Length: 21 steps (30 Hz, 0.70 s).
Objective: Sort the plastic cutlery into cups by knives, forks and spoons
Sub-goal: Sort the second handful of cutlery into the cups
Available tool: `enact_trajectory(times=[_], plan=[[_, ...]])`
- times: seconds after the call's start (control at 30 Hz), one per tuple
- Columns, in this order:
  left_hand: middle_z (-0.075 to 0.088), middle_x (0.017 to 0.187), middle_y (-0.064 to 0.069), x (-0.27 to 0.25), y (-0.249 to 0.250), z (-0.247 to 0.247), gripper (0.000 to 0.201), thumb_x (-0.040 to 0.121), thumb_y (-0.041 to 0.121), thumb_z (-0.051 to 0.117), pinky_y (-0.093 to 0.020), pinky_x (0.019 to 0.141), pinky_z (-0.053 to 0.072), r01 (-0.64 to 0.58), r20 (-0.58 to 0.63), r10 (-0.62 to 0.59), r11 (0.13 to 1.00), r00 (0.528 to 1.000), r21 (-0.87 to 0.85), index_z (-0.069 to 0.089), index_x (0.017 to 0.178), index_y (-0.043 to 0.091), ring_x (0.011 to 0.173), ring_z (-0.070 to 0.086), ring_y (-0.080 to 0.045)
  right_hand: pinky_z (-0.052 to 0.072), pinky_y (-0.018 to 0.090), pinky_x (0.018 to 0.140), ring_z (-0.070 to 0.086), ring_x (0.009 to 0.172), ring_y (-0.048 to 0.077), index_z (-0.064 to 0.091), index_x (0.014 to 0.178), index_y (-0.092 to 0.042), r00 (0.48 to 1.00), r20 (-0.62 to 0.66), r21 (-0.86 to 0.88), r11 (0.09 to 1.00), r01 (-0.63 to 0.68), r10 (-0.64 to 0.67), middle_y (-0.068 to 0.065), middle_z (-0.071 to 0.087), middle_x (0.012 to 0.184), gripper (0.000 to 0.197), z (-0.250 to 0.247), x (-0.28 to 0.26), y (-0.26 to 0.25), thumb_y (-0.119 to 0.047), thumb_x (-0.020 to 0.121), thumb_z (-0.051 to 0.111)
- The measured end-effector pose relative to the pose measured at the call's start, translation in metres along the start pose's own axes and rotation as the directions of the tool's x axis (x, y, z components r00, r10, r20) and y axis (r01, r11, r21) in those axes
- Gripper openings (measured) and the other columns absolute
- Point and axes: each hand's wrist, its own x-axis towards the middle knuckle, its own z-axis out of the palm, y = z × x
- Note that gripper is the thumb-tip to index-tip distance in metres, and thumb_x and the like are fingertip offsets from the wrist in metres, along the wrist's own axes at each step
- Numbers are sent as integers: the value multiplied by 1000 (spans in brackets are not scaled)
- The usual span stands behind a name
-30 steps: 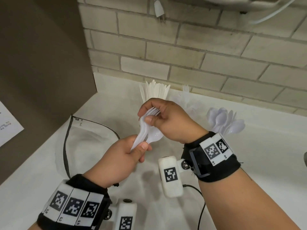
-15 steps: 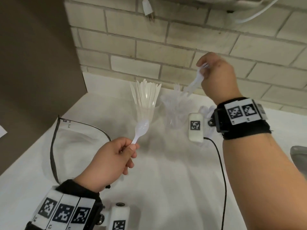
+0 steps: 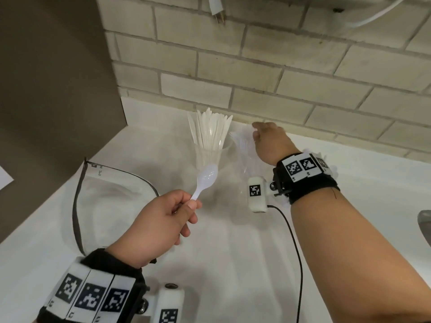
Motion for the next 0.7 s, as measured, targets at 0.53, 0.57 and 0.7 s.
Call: enact_trajectory(times=[0.53,0.57,0.7], plan=[[69,83,2,-6,9,26,12,92,23,59,-37,71,57,-139,91,135,990,987,32,68,90,29,70,69,-12,49,33,59,60,49,15,55,94,-36,994,-92,773,625,112,-66,14,70,70,21,-7,-142,-38,-16,94,49],[69,87,7,-7,7,24,10,90,25,61,-39,77,56,-155,83,149,986,985,65,68,92,32,77,70,-13,49,33,59,61,49,14,55,94,-36,989,-149,759,639,125,-16,14,70,70,22,-15,-141,-30,-15,95,48],[69,88,13,-13,1,10,9,85,39,63,-35,82,54,-150,35,146,980,989,129,67,93,37,83,68,-13,52,30,61,66,56,15,56,101,-28,837,-525,516,839,171,152,2,65,67,22,-63,-130,16,-13,94,40]])
